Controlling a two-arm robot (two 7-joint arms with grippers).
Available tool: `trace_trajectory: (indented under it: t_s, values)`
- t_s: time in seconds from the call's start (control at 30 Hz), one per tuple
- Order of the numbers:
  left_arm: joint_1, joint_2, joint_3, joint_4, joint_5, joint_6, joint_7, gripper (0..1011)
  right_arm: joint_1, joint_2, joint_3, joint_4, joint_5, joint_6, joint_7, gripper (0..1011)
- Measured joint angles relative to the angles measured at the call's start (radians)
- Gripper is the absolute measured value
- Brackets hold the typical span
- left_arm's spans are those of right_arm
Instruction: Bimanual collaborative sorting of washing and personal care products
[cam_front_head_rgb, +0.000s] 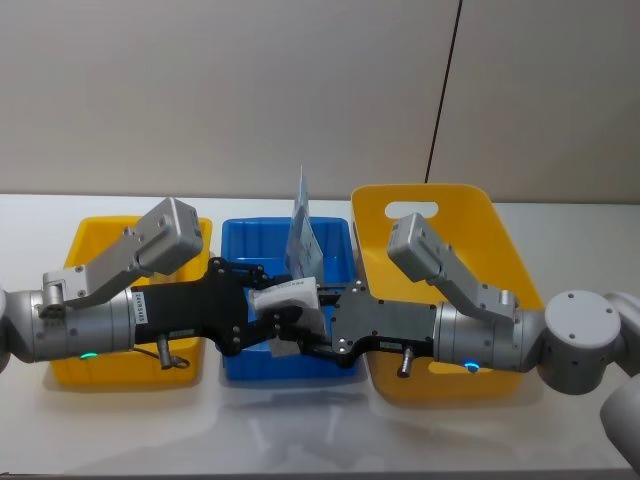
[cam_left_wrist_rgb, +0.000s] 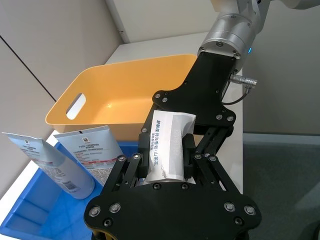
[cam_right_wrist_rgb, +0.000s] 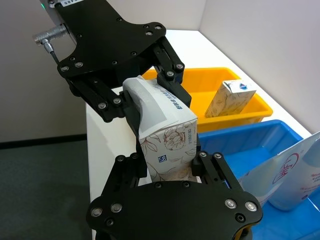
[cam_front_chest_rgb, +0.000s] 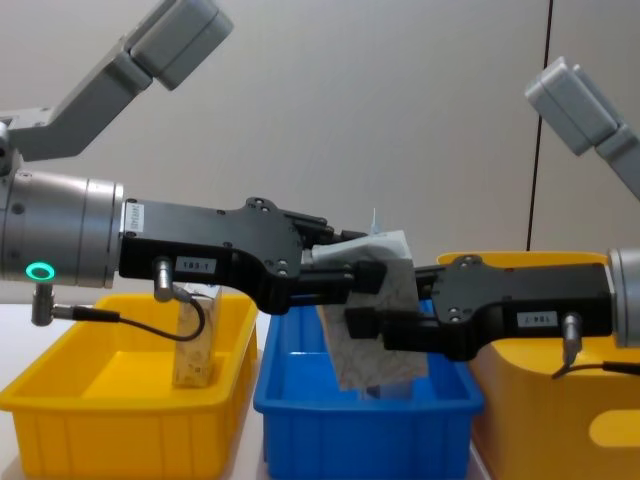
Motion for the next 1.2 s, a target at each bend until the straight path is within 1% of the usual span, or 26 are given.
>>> trace_trajectory:
  t_s: [0.17,0.23,0.33,0.4,0.47,0.53,0.6,0.67,0.7,0.73,0.8,0.93,1.2]
  values:
    - [0.000,0.000,0.000,0.000,0.000,0.000,0.000,353,0.000,0.000,0.000,0.000,0.001,0.000,0.000,434]
    - [0.000,0.000,0.000,0.000,0.000,0.000,0.000,379,0.000,0.000,0.000,0.000,0.002,0.000,-0.001,434]
    - [0.000,0.000,0.000,0.000,0.000,0.000,0.000,464,0.000,0.000,0.000,0.000,0.004,0.000,-0.002,408]
    - [0.000,0.000,0.000,0.000,0.000,0.000,0.000,544,-0.001,0.000,0.000,-0.001,0.008,0.000,-0.003,390]
    - [0.000,0.000,0.000,0.000,0.000,0.000,-0.001,580,-0.003,0.000,0.000,-0.001,0.011,-0.001,-0.006,382]
    - [0.000,0.000,0.000,0.000,0.000,0.000,-0.001,637,-0.004,0.000,0.001,-0.003,0.013,-0.002,-0.008,373]
    - [0.000,0.000,0.001,0.000,0.000,0.000,-0.002,744,-0.006,0.000,0.001,-0.004,0.017,-0.004,-0.011,370]
    - [0.000,0.000,0.001,0.000,0.000,0.000,-0.002,799,-0.008,0.000,0.002,-0.007,0.019,-0.005,-0.015,367]
    - [0.000,0.000,0.001,0.000,0.000,0.000,-0.002,799,-0.009,0.000,0.002,-0.008,0.020,-0.005,-0.015,362]
    - [0.000,0.000,0.001,0.000,0.000,0.000,-0.002,856,-0.009,0.000,0.002,-0.009,0.021,-0.005,-0.017,362]
    - [0.000,0.000,0.001,0.000,0.000,0.000,-0.003,891,-0.012,0.001,0.003,-0.011,0.023,-0.005,-0.020,362]
    - [0.000,0.000,0.001,0.000,0.000,0.000,-0.002,992,-0.015,0.005,0.004,-0.017,0.026,-0.006,-0.028,362]
    - [0.000,0.000,0.000,0.000,0.000,0.000,-0.001,1001,-0.029,0.021,0.013,-0.036,0.034,-0.006,-0.048,362]
